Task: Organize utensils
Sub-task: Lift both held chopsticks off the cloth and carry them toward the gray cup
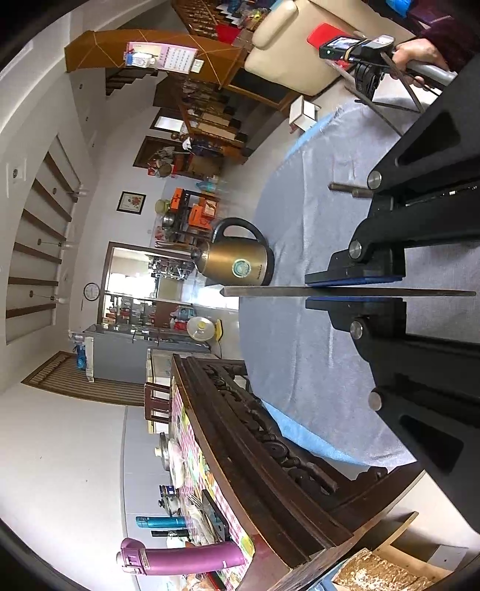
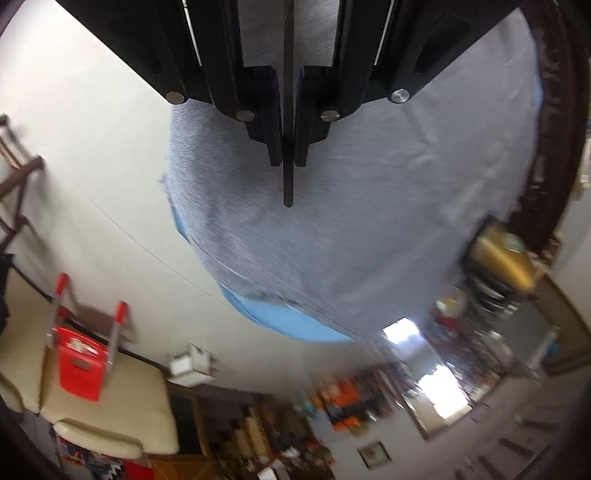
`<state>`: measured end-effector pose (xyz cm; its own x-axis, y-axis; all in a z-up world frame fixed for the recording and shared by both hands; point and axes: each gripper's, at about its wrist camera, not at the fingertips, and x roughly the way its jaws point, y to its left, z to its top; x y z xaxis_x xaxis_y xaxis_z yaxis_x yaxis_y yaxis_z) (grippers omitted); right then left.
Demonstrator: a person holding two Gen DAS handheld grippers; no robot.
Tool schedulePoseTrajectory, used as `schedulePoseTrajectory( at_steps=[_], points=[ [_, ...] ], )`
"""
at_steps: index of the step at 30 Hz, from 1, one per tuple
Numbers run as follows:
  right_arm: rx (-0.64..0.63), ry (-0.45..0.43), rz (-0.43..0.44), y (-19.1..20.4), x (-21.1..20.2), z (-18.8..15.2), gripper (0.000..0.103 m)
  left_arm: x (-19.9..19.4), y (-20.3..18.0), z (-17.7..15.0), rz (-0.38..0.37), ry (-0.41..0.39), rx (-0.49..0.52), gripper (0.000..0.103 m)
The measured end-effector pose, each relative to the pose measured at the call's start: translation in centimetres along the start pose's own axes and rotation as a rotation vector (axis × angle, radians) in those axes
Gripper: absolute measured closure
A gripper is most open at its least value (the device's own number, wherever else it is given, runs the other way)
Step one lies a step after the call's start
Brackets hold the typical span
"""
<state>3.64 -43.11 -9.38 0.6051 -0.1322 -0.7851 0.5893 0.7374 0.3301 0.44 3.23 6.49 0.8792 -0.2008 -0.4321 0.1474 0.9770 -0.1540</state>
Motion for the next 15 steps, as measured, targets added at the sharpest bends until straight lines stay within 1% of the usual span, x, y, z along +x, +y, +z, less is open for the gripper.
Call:
schedulePoseTrajectory(
  at_steps=[4,8,10,15],
  points=[
    [-0.017,-0.091,0.151,1.0,-3.9,-0.8,0.096,-1.2,-0.2,0.5,-0.02,-0.02,-0.009,0.098],
    [-0.064,-0.234,0.296,1.8,-9.1,-2.1,0.096,-2.2,-0.5,0.9,-0.064,-0.031,-0.033,0.098],
    [-0.094,-0.309,0.346,2.6,-11.9,-2.8,0.096,-2.5,-0.6,1.1,-0.078,-0.037,-0.037,0.098],
    [-0.167,-0.473,0.423,5.3,-18.3,-3.7,0.096,-3.3,-1.0,1.3,-0.109,-0.066,-0.057,0.098]
  ],
)
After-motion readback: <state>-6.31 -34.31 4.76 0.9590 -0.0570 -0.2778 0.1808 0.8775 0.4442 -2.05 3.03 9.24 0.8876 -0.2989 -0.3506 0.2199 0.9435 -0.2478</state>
